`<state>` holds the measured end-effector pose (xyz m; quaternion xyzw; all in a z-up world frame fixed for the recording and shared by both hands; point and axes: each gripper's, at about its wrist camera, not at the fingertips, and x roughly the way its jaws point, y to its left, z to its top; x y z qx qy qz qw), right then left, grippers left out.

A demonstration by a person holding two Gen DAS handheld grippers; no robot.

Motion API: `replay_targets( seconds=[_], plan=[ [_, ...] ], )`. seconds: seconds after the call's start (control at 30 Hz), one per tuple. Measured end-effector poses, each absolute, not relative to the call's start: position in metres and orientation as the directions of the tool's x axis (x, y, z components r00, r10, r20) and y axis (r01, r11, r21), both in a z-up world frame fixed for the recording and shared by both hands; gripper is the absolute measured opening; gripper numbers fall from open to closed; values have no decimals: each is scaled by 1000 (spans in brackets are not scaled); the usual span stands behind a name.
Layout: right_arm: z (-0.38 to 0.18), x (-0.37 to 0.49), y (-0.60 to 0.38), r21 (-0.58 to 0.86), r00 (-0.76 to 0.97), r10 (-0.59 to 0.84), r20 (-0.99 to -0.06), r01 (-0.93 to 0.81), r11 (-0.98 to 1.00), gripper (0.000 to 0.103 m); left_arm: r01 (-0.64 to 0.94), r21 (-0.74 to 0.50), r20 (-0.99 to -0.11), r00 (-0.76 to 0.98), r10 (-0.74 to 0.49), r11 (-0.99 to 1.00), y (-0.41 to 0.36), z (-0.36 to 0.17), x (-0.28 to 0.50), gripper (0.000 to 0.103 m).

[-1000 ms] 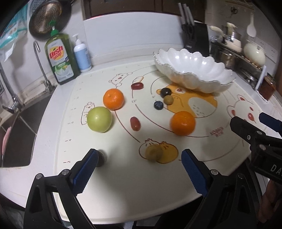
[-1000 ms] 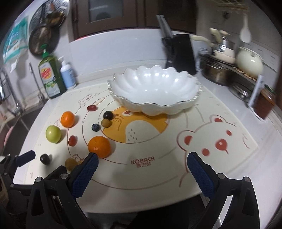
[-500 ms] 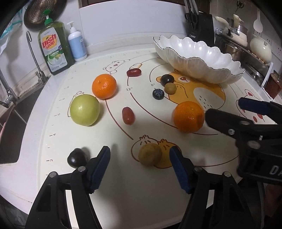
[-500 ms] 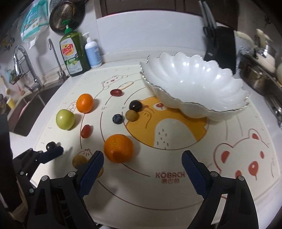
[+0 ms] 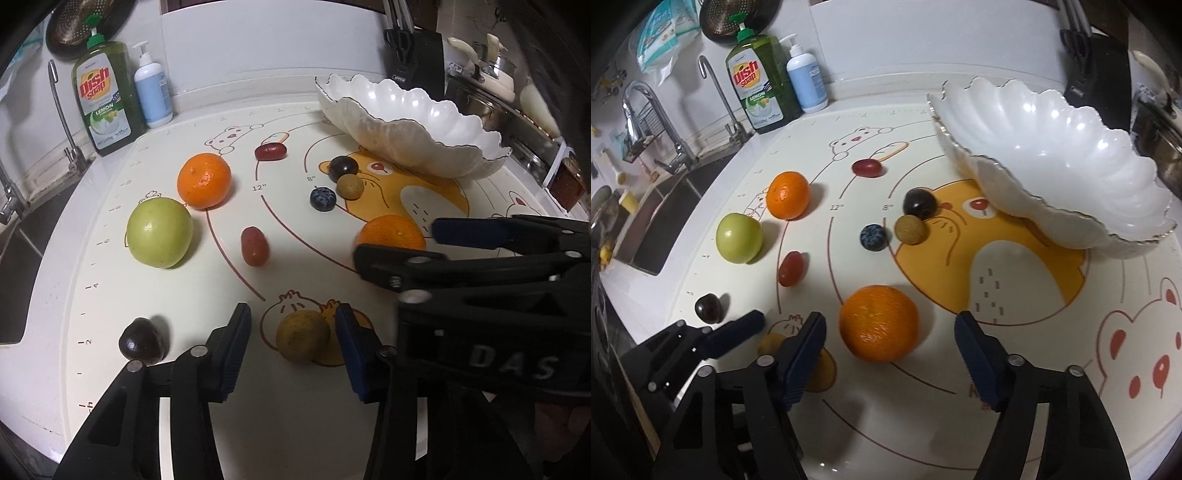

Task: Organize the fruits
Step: 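Grasp the orange with the right tool while the left tool grasps the kiwi, then carry the orange and kiwi over the white bowl with both tools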

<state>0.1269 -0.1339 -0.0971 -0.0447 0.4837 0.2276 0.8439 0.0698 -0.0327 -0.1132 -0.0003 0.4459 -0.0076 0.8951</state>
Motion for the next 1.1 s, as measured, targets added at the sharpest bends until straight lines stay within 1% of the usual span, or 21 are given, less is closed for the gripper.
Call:
replay_targets(
  seconds=[0.07,0.1,0.13,0.23,0.57,1.1],
  plan=[
    [-101,128,-131,163,404,354,-843,-436,885,60,22,-6,-795,606,-18,1000,-34,-113,69,38],
    [-104,128,-130,174,389,361,-848,-439,882,55,27,-6,-794,608,-21,1000,-34,-113,68,32],
    [-106,128,-128,174,383,358,-851,-437,883,53,31,-5,-792,610,-23,1000,-35,-113,68,27],
    [-107,127,-128,153,394,340,-854,-434,888,47,36,5,-788,615,-18,999,-36,-113,67,27],
    [-106,124,-131,157,421,340,-841,-412,898,45,31,3,-788,616,-17,1000,-32,-111,64,26],
    [-79,108,-151,160,481,322,-815,-348,924,45,50,2,-752,658,-32,999,-33,-82,57,26]
  ],
)
